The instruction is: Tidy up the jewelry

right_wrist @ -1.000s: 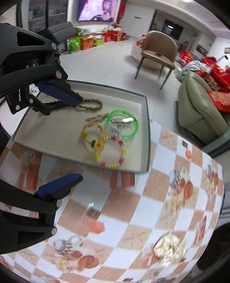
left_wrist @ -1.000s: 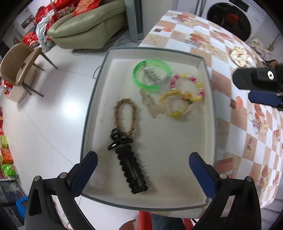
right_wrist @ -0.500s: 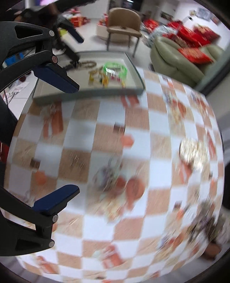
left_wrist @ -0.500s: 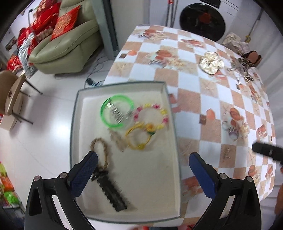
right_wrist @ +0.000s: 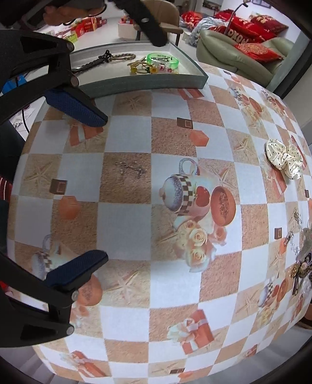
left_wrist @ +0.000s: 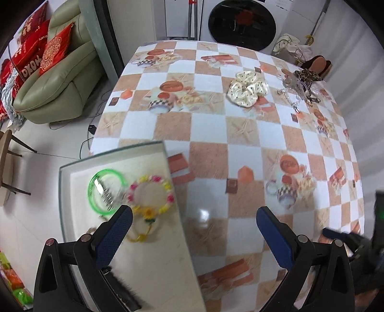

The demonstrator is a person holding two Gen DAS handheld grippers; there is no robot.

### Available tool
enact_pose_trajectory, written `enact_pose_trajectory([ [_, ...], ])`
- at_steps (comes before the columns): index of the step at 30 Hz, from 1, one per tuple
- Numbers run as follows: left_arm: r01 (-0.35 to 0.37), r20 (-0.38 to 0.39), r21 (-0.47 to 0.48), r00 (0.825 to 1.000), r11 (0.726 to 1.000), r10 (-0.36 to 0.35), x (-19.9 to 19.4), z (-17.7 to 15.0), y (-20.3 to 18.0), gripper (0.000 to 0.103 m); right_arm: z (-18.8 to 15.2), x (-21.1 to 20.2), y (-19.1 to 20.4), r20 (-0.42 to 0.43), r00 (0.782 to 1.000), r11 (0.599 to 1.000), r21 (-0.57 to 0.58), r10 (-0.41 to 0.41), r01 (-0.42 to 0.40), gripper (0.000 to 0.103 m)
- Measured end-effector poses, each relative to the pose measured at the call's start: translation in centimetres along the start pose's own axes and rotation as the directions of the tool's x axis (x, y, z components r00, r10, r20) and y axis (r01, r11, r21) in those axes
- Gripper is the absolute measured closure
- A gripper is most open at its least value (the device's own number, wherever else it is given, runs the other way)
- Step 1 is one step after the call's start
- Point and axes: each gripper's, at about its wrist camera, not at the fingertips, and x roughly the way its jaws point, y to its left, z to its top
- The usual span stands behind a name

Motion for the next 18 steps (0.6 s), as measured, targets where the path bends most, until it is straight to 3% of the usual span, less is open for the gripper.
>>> enact_pose_trajectory([
  [5,0.007,0.013,-0.024,1.0,1.0,-0.007,0.9,2.6,-1.0,0.0,0.6,1.8,0.9,0.004,1.0,0.999,-0.035,0.021,-0.021,0.029],
  [11,0.028,0.032,-0.038,0.999,0.999,-0.027,2.6,6.1,-2.2,0.0,0.4,4.1,2.6,0.025,1.0,0.993,-0.12,0.0,0.003,0.043],
  [15,0.038,0.033,-0.02,0.999,0.999,-0.037,4.4,8.0,-3.3,0.0,-0.2,4.4,4.3,0.115,0.992,0.973,-0.219,-0.056,0.08,0.045],
  [18,0.045,0.026,-0.01,0.999,0.999,-0.045,5.9,9.3,-4.4,0.0,-0.6,4.7,5.3,0.173,0.978,0.946,-0.28,-0.119,0.165,0.056],
])
